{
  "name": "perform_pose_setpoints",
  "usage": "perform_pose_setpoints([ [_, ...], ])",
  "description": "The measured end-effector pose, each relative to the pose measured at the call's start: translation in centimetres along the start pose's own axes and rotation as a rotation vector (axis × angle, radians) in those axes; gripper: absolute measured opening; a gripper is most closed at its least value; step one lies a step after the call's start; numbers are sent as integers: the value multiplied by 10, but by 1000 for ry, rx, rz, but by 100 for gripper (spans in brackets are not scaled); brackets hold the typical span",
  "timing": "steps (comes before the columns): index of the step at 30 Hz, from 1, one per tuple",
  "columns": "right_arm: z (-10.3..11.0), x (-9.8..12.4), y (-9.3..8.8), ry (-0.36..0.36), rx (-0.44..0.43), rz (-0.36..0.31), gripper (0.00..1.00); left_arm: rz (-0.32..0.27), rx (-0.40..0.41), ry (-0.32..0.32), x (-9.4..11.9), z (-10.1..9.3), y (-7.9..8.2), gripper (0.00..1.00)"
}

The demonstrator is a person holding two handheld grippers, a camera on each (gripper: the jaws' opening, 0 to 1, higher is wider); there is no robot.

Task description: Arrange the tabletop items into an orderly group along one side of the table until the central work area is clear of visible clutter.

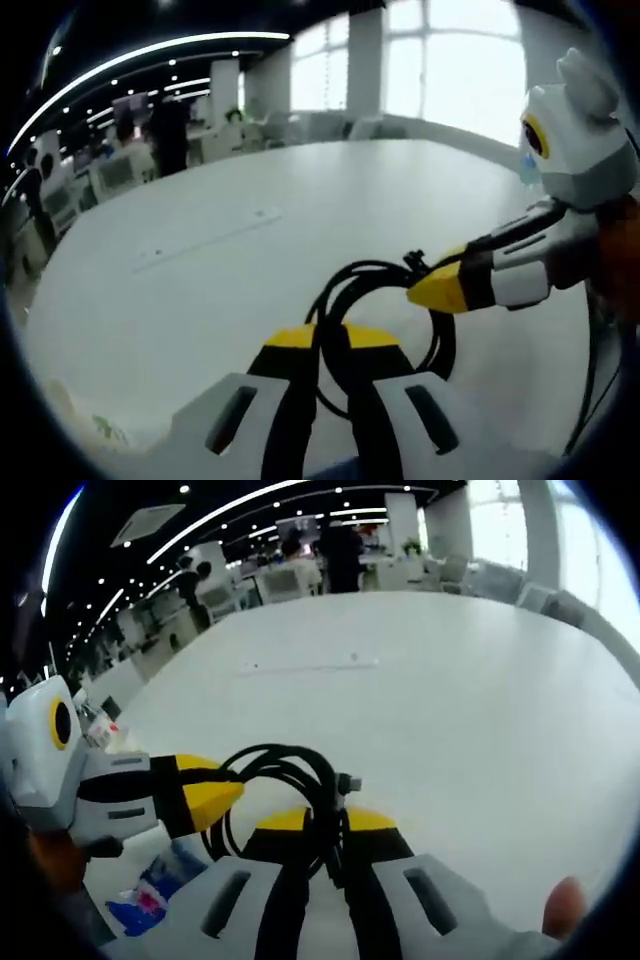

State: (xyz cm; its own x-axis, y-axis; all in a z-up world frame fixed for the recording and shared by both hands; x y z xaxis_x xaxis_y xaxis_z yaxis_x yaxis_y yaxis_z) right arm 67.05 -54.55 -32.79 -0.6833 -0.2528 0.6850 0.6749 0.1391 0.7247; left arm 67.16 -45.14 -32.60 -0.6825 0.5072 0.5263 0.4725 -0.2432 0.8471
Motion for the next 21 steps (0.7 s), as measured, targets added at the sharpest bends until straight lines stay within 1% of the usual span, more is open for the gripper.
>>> perform_pose_setpoints([
  [2, -7, 3, -8, -6, -3, 18, 11, 19, -8, -17, -3, -10, -5, 6],
  [3, -10, 5, -12, -9, -2, 23, 11, 22, -9, -20, -3, -12, -5, 6],
  [4, -11, 5, -15, -10, -2, 29, 11, 34, -10, -29, -4, -18, -9, 6],
  [7, -17, 7, -29, -11, 0, 66, 11, 67, -19, -51, -6, -30, -20, 6],
  [12, -20, 5, -46, -5, 6, 103, 11, 116, -12, -66, -10, -39, -36, 6],
  [16, -24, 2, -53, -8, 13, 119, 11, 138, -24, -71, -16, -43, -41, 7],
  [21, -27, -3, -56, -3, 8, 129, 12, 152, -31, -69, -20, -43, -44, 7],
])
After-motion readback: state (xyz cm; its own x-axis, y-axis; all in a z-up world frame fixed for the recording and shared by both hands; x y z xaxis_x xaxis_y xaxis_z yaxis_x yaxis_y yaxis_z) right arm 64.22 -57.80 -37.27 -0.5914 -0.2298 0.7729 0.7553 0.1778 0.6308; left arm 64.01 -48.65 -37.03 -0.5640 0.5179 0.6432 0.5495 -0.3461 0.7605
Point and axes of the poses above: the point that each gripper's makers call its tool centre point, and the gripper's own axes: x roughly backward along the fingers, z roughly to its left, y roughly out of its top, the point moved 2 cm from there along x, roughly backward along the fingers, and after that the axes turned 5 degrees about -y, right-handed, at the moved point
